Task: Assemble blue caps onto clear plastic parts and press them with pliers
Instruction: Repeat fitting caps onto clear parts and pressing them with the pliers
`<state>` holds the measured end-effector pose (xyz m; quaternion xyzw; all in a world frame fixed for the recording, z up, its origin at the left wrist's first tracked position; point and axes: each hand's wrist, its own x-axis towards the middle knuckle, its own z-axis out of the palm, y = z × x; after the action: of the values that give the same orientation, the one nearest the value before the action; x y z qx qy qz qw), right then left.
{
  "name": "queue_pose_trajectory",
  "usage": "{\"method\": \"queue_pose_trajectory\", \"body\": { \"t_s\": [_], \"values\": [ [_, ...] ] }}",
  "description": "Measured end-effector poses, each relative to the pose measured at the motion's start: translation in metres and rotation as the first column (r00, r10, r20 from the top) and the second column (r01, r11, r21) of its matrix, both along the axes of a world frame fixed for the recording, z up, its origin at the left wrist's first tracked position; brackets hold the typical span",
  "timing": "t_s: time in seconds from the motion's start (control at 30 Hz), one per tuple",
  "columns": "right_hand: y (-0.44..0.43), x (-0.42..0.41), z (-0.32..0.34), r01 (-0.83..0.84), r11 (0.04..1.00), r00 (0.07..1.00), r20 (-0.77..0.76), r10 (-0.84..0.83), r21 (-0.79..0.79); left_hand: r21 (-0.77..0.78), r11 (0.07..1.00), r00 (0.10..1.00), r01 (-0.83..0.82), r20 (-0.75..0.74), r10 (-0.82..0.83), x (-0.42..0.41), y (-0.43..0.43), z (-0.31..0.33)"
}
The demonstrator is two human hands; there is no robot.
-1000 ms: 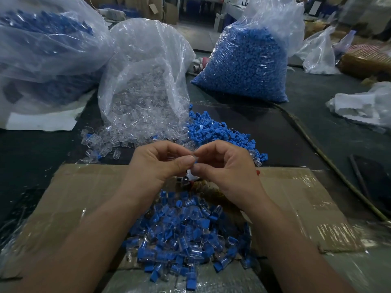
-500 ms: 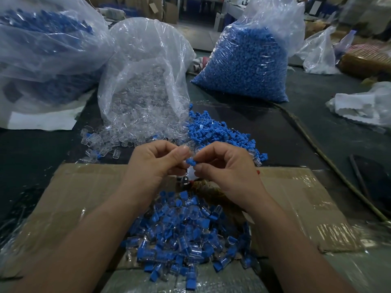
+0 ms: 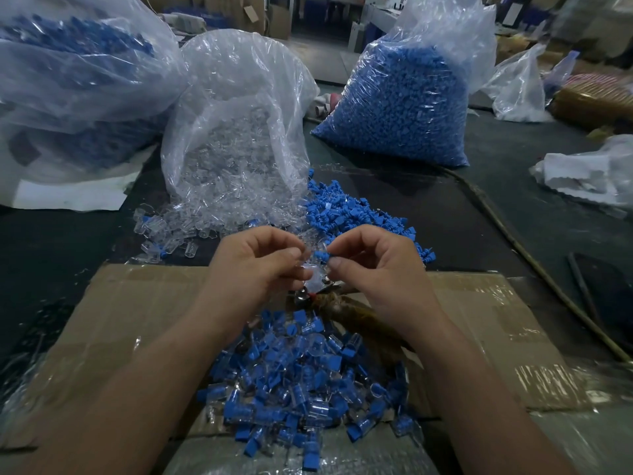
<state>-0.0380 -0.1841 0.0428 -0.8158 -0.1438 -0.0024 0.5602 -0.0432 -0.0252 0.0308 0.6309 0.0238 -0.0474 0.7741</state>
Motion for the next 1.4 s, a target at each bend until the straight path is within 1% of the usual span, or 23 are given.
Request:
{"method": "queue_pose_trajectory", "body": {
  "t_s": [0.1,0.2,0.23,0.3,0.4,0.6,0.73,0.87,0.97,1.07,1.17,1.23,1.33,1.4],
  "values": [
    [0.0014,-0.0001,-0.0012,0.017,1.000,1.000,0.012,-0.018,0.021,0.055,0.997,0.998,-0.047,0.037,0.045,-0.0008,-0.0010,0.0001],
    [0.0026,-0.0011,-0.0022,0.020,0.999,0.999,0.028,-0.021,0.036,0.200,0.976,0.991,-0.084,0.124,0.060,-0.0019,-0.0003,-0.0017],
    [0.0027,-0.0014,-0.0024,0.019,0.999,0.999,0.030,-0.020,0.040,0.222,0.970,0.987,-0.095,0.151,0.062,-0.0022,0.0002,-0.0016],
    [0.0032,-0.0017,-0.0023,0.016,0.999,0.999,0.030,-0.017,0.033,0.207,0.972,0.980,-0.108,0.184,0.070,-0.0022,0.0007,-0.0012],
    [0.0046,-0.0028,-0.0026,0.015,1.000,0.999,0.033,-0.015,0.012,0.159,0.983,0.981,-0.095,0.182,0.066,-0.0028,-0.0005,-0.0015],
    [0.0053,-0.0020,-0.0051,0.074,0.996,0.994,0.085,-0.071,-0.039,0.189,0.982,0.978,-0.025,0.206,-0.015,-0.0067,-0.0025,-0.0004],
    [0.0051,-0.0014,-0.0071,0.094,0.993,0.988,0.132,-0.084,-0.075,0.246,0.969,0.973,-0.025,0.229,-0.033,-0.0082,-0.0060,-0.0012],
    [0.0055,-0.0014,-0.0077,0.065,0.996,0.990,0.133,-0.058,-0.054,0.279,0.960,0.970,-0.035,0.240,-0.034,-0.0084,-0.0065,-0.0015],
    [0.0064,-0.0023,-0.0074,0.040,0.999,0.990,0.139,-0.035,-0.034,0.242,0.970,0.975,-0.029,0.222,-0.026,-0.0069,-0.0050,-0.0017],
    [0.0041,-0.0008,-0.0058,0.021,1.000,0.990,0.139,-0.020,-0.004,0.141,0.990,0.985,0.007,0.171,-0.032,-0.0051,-0.0037,-0.0006],
    [0.0029,0.0005,-0.0051,-0.060,0.998,0.993,0.099,0.058,0.019,0.057,0.998,0.989,0.040,0.140,-0.048,-0.0050,-0.0017,0.0007],
    [0.0037,0.0004,-0.0064,-0.093,0.995,0.991,0.105,0.088,0.045,0.038,0.998,0.989,0.042,0.142,-0.047,-0.0059,-0.0013,0.0018],
    [0.0040,0.0003,-0.0079,-0.116,0.988,0.988,0.117,0.104,0.099,0.066,0.997,0.987,0.039,0.155,-0.049,-0.0067,-0.0014,0.0030],
    [0.0031,0.0002,-0.0082,-0.149,0.980,0.985,0.103,0.136,0.132,0.058,0.997,0.990,0.045,0.130,-0.052,-0.0062,-0.0010,0.0032]
  ]
}}
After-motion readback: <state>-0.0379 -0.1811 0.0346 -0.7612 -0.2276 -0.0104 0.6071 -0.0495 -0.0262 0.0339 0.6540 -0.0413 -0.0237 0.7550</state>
